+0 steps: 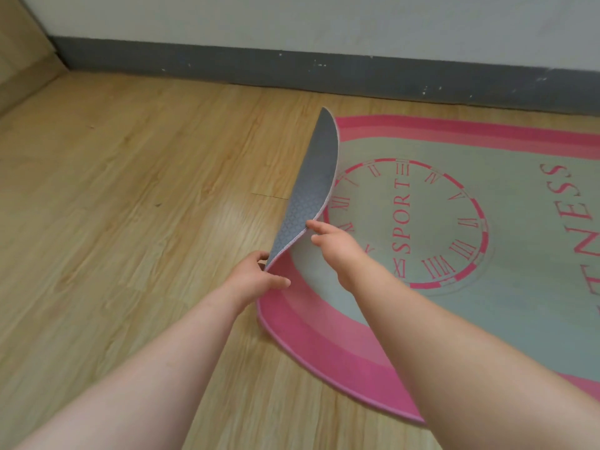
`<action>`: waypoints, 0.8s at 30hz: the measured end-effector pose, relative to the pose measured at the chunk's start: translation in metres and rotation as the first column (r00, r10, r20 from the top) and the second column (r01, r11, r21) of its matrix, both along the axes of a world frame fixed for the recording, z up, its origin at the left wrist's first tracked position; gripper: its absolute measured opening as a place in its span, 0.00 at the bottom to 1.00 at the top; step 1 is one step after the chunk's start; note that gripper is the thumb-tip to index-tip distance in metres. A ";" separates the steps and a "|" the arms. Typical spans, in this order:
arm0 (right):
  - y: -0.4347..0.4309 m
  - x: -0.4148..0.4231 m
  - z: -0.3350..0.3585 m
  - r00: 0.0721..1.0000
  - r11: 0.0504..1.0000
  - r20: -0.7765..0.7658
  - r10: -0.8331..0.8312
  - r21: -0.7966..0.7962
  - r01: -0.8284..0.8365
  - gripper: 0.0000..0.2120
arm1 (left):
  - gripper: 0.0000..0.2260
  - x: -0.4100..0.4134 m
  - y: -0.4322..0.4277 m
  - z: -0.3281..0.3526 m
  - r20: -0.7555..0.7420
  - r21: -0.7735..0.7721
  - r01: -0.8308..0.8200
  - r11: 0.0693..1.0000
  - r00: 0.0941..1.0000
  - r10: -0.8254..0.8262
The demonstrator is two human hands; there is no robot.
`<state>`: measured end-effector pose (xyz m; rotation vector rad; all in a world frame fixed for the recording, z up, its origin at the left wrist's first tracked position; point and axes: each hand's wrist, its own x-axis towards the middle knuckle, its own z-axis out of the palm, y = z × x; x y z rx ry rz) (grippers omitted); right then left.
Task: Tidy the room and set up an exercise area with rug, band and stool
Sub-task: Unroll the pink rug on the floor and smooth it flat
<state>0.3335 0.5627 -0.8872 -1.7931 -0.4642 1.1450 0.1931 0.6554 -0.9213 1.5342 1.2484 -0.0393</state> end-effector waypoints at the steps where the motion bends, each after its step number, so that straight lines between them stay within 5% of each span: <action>1: 0.002 0.002 0.002 1.000 1.000 0.001 0.023 0.006 -0.023 0.23 | 0.27 0.002 0.001 -0.003 -0.009 0.074 0.006 0.997 1.000 -0.006; 5: 0.004 0.007 -0.009 0.997 0.998 0.041 0.060 -0.014 -0.059 0.25 | 0.13 0.019 0.007 -0.013 0.000 0.289 -0.070 0.955 0.997 0.074; 8: -0.004 0.000 -0.033 0.961 0.966 0.177 0.210 -0.188 -0.177 0.38 | 0.08 0.023 0.023 -0.022 -0.030 0.367 -0.178 0.913 0.979 0.203; 12: -0.029 -0.037 -0.070 0.713 0.756 0.339 0.614 -0.512 -0.408 0.54 | 0.08 0.020 0.039 -0.034 -0.065 0.321 -0.216 0.922 0.966 0.249; 15: -0.047 -0.069 -0.092 0.522 0.670 0.444 0.728 -0.622 -0.405 0.53 | 0.11 0.020 0.039 -0.041 -0.089 0.295 -0.259 0.920 0.951 0.296; 24: -0.043 -0.075 -0.103 0.441 0.656 0.490 0.752 -0.629 -0.418 0.51 | 0.16 0.009 0.052 -0.041 -0.144 0.226 -0.414 0.882 0.881 0.450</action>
